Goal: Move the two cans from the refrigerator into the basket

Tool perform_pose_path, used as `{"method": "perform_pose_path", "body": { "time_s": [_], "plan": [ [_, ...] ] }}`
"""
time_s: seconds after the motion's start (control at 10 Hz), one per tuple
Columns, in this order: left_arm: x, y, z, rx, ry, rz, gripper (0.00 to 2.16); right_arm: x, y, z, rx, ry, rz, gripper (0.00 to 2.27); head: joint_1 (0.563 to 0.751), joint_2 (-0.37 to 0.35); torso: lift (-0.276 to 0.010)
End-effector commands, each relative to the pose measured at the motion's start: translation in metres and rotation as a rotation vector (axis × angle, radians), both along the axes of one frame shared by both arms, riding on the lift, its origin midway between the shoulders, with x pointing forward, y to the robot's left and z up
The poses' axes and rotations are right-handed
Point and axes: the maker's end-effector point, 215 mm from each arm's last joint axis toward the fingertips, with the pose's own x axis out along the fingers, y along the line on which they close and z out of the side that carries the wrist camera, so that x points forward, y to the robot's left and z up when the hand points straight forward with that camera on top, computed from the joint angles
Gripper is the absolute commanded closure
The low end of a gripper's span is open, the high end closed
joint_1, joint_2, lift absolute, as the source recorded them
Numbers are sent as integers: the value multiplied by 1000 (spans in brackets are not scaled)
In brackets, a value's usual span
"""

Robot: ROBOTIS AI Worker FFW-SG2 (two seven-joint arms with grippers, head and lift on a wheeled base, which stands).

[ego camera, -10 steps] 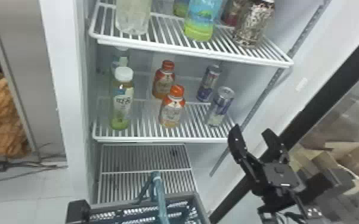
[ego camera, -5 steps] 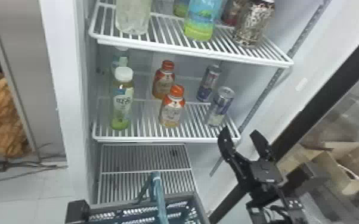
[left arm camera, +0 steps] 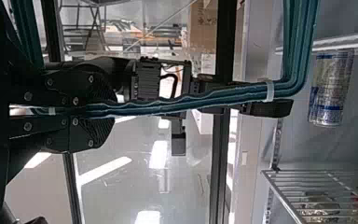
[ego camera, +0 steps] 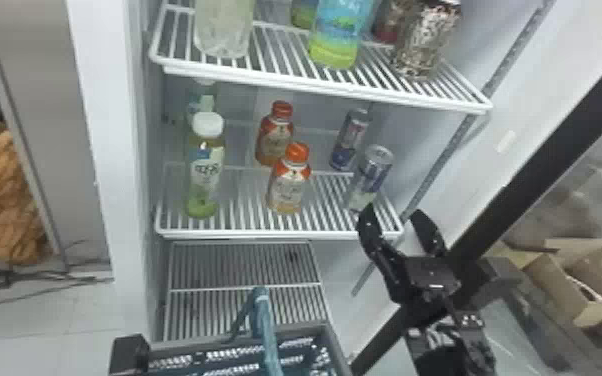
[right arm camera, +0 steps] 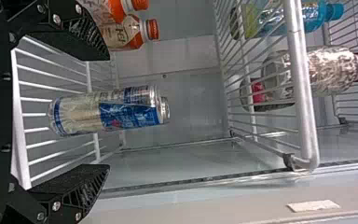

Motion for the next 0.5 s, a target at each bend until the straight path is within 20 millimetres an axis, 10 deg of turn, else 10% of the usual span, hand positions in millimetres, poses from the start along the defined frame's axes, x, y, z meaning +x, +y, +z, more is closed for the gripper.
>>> {"method": "perform_pose_path", "body": {
  "time_s": [0.0,0.4],
  "plan": [
    [1,0,1,0,-3,1,1210,11,-4,2,-1,-19,-5,194,695,-350,-266],
    [3,0,1,1,-8,1,1210,37,-6,8,5,-61,-5,197,695,-350,-266]
  ]
}}
